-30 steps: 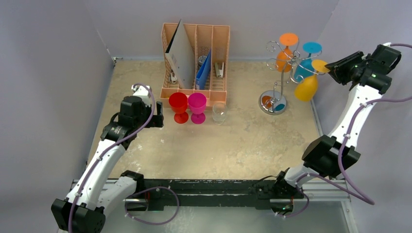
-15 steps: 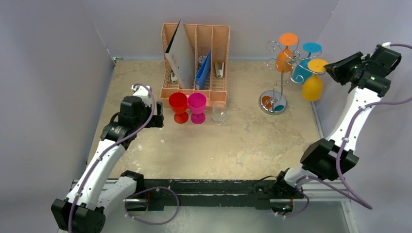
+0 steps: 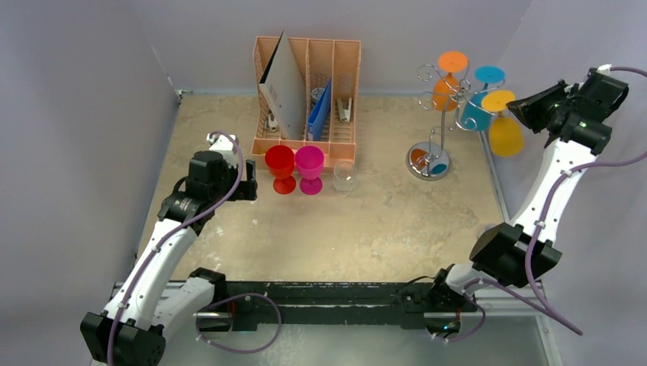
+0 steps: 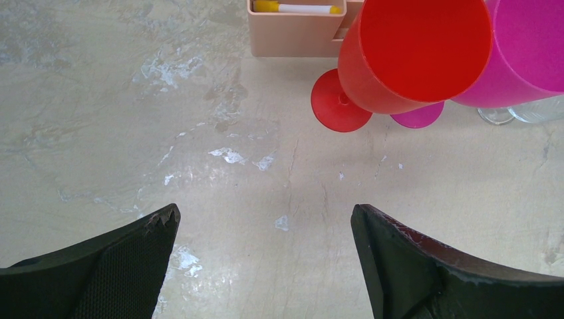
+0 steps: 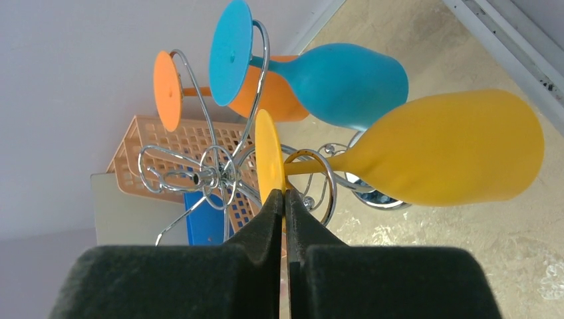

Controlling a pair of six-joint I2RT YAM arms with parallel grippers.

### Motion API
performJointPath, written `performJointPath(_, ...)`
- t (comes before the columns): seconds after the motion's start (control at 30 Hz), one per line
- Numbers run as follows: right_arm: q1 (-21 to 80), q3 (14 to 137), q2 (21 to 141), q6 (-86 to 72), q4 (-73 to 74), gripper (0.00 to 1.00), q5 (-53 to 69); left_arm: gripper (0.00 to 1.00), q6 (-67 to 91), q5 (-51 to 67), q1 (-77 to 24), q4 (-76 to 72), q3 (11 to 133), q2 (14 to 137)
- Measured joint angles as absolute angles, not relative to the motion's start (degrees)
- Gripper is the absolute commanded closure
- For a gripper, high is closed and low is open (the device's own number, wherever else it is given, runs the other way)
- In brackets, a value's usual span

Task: Take the wine glass off the wine glass rack
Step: Pick up the wine glass from the wine rack.

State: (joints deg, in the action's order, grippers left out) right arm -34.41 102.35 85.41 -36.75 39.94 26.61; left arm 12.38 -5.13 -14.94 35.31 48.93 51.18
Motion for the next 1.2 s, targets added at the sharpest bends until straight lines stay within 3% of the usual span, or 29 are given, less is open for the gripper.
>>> performJointPath(1.2, -33.39, 93.67, 72.73, -42.5, 38.85, 1.0, 23.14, 0.01, 12.34, -5.1, -14.94, 35.31, 48.93, 51.18)
